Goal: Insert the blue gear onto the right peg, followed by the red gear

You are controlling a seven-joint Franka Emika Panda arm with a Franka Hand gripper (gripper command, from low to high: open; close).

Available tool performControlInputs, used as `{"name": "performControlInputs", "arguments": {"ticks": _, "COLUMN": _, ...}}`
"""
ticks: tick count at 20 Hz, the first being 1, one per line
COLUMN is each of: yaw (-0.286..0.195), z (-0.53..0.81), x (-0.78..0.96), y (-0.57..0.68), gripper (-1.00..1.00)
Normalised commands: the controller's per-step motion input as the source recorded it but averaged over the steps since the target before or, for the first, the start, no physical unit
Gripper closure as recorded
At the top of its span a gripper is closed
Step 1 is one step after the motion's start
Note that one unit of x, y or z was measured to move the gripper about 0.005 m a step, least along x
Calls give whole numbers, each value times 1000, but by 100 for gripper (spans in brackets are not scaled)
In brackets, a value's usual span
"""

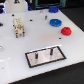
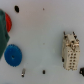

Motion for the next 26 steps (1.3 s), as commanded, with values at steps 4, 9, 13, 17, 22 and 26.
{"name": "performControlInputs", "arguments": {"ticks": 4, "yaw": 0, "z": -88, "x": -635, "y": 419, "gripper": -100}}
{"name": "performControlInputs", "arguments": {"ticks": 9, "yaw": 0, "z": -116, "x": -679, "y": 390, "gripper": -100}}
{"name": "performControlInputs", "arguments": {"ticks": 13, "yaw": 0, "z": -239, "x": -659, "y": 401, "gripper": -100}}
{"name": "performControlInputs", "arguments": {"ticks": 17, "yaw": 0, "z": -288, "x": -602, "y": 401, "gripper": -100}}
{"name": "performControlInputs", "arguments": {"ticks": 22, "yaw": 0, "z": -318, "x": -528, "y": 450, "gripper": -100}}
{"name": "performControlInputs", "arguments": {"ticks": 26, "yaw": 0, "z": -359, "x": -455, "y": 519, "gripper": -100}}
